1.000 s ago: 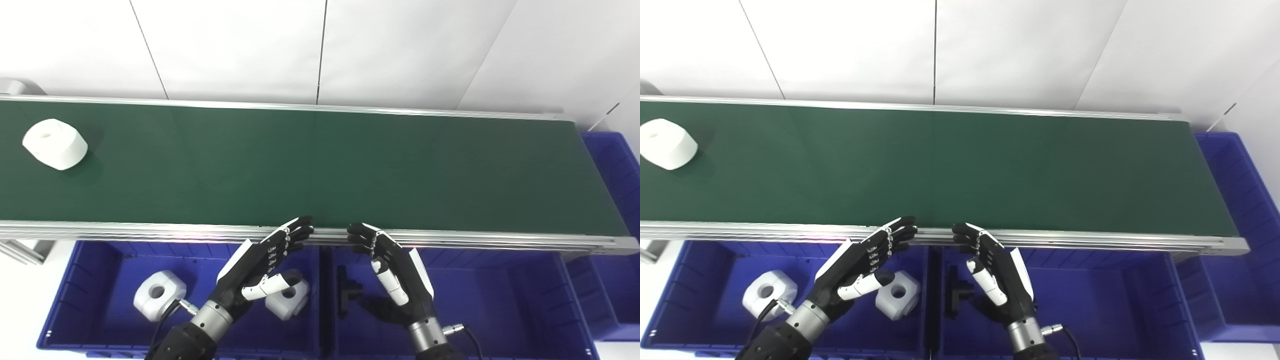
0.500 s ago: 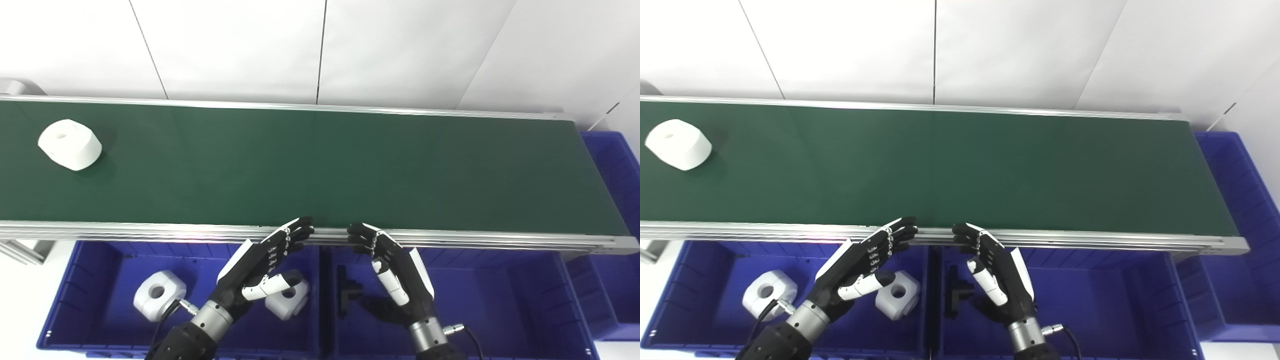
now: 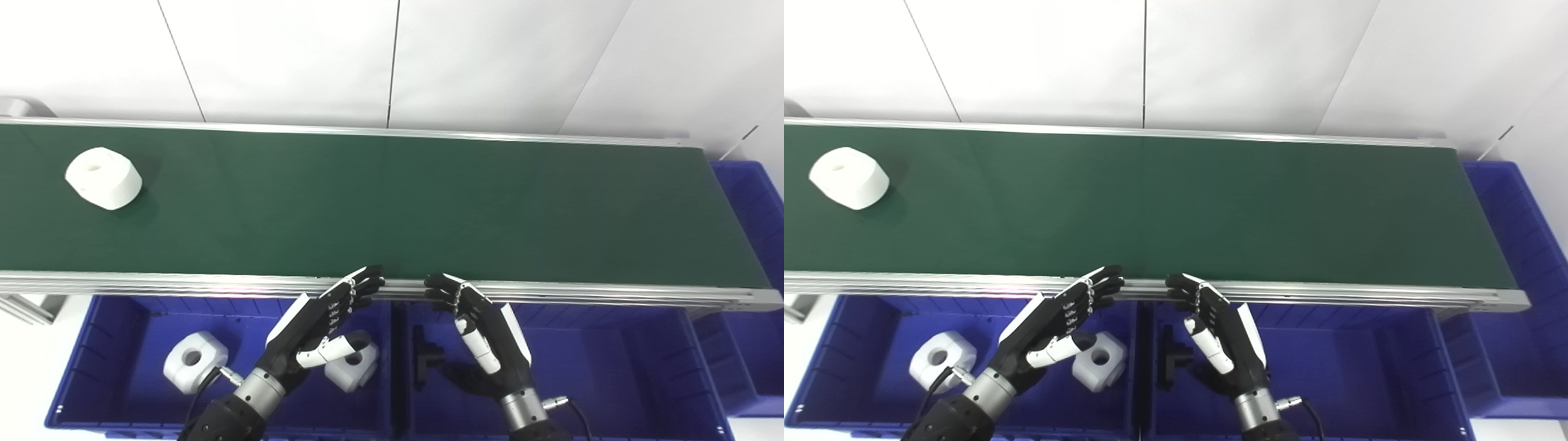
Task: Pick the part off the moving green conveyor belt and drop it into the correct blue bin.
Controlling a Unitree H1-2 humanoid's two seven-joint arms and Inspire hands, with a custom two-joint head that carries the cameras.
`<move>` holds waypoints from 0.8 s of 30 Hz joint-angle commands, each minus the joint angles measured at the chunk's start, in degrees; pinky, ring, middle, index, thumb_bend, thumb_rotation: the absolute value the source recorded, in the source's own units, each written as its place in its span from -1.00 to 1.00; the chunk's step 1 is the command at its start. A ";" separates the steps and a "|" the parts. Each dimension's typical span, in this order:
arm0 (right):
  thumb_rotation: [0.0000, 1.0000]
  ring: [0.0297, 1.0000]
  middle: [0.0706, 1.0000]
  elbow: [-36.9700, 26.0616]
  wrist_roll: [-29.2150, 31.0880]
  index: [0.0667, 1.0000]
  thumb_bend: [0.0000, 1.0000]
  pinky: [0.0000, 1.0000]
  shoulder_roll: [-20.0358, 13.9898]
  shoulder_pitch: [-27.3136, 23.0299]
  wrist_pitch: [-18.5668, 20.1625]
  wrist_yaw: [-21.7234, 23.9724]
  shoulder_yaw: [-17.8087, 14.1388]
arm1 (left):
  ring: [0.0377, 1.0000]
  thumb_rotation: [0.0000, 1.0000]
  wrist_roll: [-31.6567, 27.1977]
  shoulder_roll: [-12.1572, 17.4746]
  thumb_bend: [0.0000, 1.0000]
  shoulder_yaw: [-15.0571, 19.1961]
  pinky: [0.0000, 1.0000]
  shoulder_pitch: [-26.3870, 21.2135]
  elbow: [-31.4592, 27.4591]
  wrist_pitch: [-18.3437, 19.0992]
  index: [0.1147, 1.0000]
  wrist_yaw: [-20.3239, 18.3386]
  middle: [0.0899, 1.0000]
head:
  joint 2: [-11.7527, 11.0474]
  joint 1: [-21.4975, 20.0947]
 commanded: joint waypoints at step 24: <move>0.76 0.54 0.57 2.59 2.28 0.53 0.54 0.47 -1.81 -0.75 -3.23 1.42 -0.63 | 0.77 0.22 -2.02 -2.50 0.66 -1.31 0.75 -0.70 -16.64 -5.10 0.68 1.50 0.74 | -4.09 7.54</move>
